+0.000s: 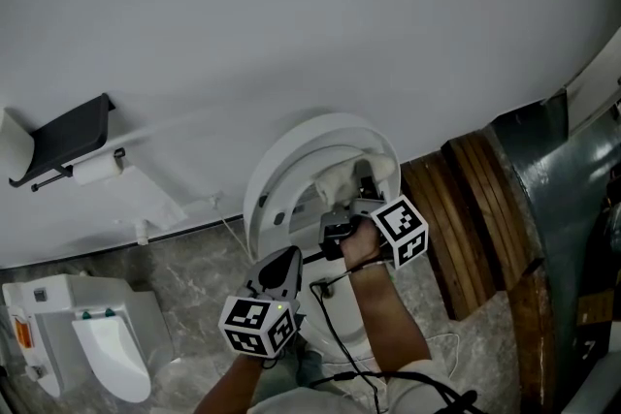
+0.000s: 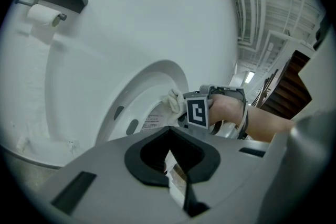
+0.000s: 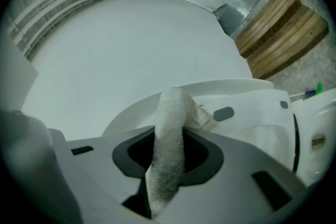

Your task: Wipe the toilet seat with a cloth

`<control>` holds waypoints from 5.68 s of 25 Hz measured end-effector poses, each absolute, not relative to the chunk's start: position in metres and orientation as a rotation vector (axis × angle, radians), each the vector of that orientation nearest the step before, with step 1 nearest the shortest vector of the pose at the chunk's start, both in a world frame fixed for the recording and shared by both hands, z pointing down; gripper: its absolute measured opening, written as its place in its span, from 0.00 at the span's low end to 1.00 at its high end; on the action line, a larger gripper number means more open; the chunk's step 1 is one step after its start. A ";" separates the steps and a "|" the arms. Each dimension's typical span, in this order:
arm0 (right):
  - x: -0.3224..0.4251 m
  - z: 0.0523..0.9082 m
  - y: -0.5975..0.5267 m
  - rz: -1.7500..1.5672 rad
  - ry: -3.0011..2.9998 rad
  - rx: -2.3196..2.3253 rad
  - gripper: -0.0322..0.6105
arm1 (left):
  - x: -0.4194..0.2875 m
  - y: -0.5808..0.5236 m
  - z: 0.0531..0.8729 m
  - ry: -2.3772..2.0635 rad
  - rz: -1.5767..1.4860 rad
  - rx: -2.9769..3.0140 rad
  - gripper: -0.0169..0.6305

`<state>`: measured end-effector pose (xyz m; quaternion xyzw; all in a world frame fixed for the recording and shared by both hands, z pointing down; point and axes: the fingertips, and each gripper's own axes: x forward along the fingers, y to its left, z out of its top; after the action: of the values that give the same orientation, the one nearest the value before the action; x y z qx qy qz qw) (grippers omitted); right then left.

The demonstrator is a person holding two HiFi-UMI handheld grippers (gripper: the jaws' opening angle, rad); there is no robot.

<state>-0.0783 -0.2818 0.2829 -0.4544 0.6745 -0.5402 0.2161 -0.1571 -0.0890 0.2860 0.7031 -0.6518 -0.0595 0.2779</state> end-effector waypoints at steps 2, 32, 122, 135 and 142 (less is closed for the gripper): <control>-0.078 0.283 -0.282 -1.508 1.875 -1.240 0.21 | -0.157 -0.090 0.281 -1.758 -0.173 1.906 0.02; 0.079 0.263 -0.201 -1.407 2.038 -1.254 0.21 | -0.169 -0.186 0.271 -2.045 0.498 1.969 0.50; 0.325 0.438 0.145 -1.418 1.587 -1.690 0.21 | 0.172 0.149 0.501 -0.955 0.901 2.346 0.32; 0.319 0.513 0.161 -1.470 1.589 -1.651 0.21 | 0.193 0.168 0.601 -0.842 0.888 2.259 0.32; 0.320 0.551 0.162 -1.505 1.588 -1.645 0.21 | 0.200 0.172 0.652 -0.827 0.900 2.216 0.32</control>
<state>0.3198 0.1621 0.5514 -0.5888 0.5684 -0.5386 0.2005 0.2000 0.1720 0.6518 0.8352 -0.3118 0.3390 0.3005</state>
